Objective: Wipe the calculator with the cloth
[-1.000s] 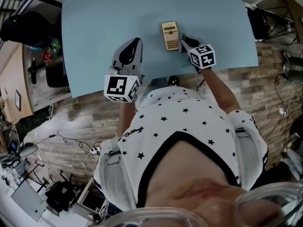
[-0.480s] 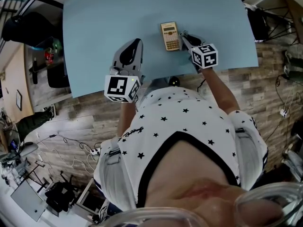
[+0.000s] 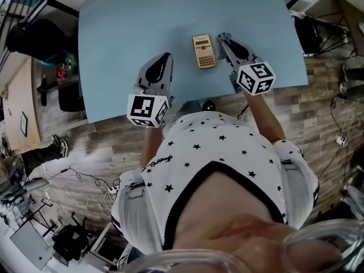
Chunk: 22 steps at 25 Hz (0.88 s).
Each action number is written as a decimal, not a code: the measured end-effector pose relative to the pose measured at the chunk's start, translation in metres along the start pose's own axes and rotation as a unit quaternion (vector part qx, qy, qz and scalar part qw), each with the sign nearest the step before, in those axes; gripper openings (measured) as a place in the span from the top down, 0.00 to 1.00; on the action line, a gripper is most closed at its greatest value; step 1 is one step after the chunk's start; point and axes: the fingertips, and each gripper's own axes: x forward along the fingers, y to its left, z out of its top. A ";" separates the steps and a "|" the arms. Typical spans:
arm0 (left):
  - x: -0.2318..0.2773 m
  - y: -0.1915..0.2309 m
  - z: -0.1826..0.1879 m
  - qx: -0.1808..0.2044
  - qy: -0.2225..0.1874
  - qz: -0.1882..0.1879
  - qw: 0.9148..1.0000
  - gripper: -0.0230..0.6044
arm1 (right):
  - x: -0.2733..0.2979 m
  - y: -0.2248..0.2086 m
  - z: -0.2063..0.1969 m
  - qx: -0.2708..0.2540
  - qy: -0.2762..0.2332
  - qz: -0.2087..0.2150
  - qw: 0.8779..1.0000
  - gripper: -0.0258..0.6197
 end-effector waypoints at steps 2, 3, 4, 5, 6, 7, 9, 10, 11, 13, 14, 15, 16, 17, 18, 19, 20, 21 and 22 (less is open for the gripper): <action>-0.001 -0.001 -0.001 0.000 0.001 -0.001 1.000 0.91 | -0.004 0.009 0.012 -0.002 -0.018 0.010 1.000 0.89; -0.002 -0.002 -0.002 0.000 0.001 -0.001 1.000 0.91 | -0.006 0.013 0.017 -0.006 -0.023 0.015 1.000 0.89; -0.002 -0.003 -0.002 0.000 0.001 0.000 1.000 0.91 | -0.008 0.018 0.020 -0.010 -0.026 0.021 0.999 0.89; -0.003 -0.003 -0.003 -0.001 0.002 0.000 1.000 0.91 | -0.009 0.021 0.022 -0.015 -0.029 0.026 0.999 0.89; -0.003 -0.004 -0.003 -0.001 0.002 0.001 1.000 0.91 | -0.010 0.024 0.025 -0.019 -0.030 0.029 0.999 0.89; -0.004 -0.004 -0.003 -0.001 0.001 0.001 1.000 0.91 | -0.011 0.026 0.026 -0.022 -0.032 0.031 0.999 0.89; -0.005 -0.005 -0.003 -0.001 0.001 0.002 1.000 0.91 | -0.013 0.029 0.029 -0.023 -0.037 0.034 0.998 0.89; -0.006 -0.005 -0.004 -0.001 0.001 0.003 1.000 0.91 | -0.013 0.030 0.029 -0.022 -0.039 0.036 0.998 0.89; -0.007 -0.005 -0.004 -0.001 0.001 0.004 1.000 0.91 | -0.013 0.032 0.030 -0.021 -0.040 0.037 0.998 0.89; -0.009 -0.005 -0.005 -0.001 0.002 0.005 1.000 0.91 | -0.014 0.034 0.032 -0.023 -0.040 0.041 0.998 0.90; -0.009 -0.005 -0.005 -0.001 0.003 0.005 1.000 0.91 | -0.015 0.035 0.033 -0.026 -0.040 0.042 0.998 0.90; -0.010 -0.005 -0.006 0.000 0.003 0.006 1.000 0.91 | -0.016 0.037 0.034 -0.028 -0.041 0.043 0.998 0.90; -0.011 -0.005 -0.006 0.000 0.004 0.006 1.000 0.91 | -0.016 0.038 0.035 -0.029 -0.043 0.045 0.998 0.90; -0.012 -0.005 -0.006 0.000 0.004 0.007 1.000 0.91 | -0.017 0.040 0.036 -0.029 -0.045 0.047 0.997 0.90; -0.012 -0.005 -0.006 0.000 0.004 0.007 1.000 0.91 | -0.018 0.041 0.038 -0.027 -0.047 0.049 0.997 0.90; -0.013 -0.005 -0.006 0.000 0.004 0.007 1.000 0.91 | -0.019 0.043 0.039 -0.025 -0.049 0.050 0.997 0.90; -0.013 -0.006 -0.006 0.001 0.004 0.007 1.000 0.91 | -0.020 0.043 0.041 -0.023 -0.051 0.052 0.997 0.90; -0.012 -0.006 -0.005 0.001 0.004 0.006 1.000 0.91 | -0.021 0.044 0.042 -0.022 -0.053 0.052 0.997 0.90; -0.012 -0.007 -0.005 0.002 0.004 0.004 1.000 0.91 | -0.022 0.044 0.043 -0.020 -0.055 0.053 0.997 0.90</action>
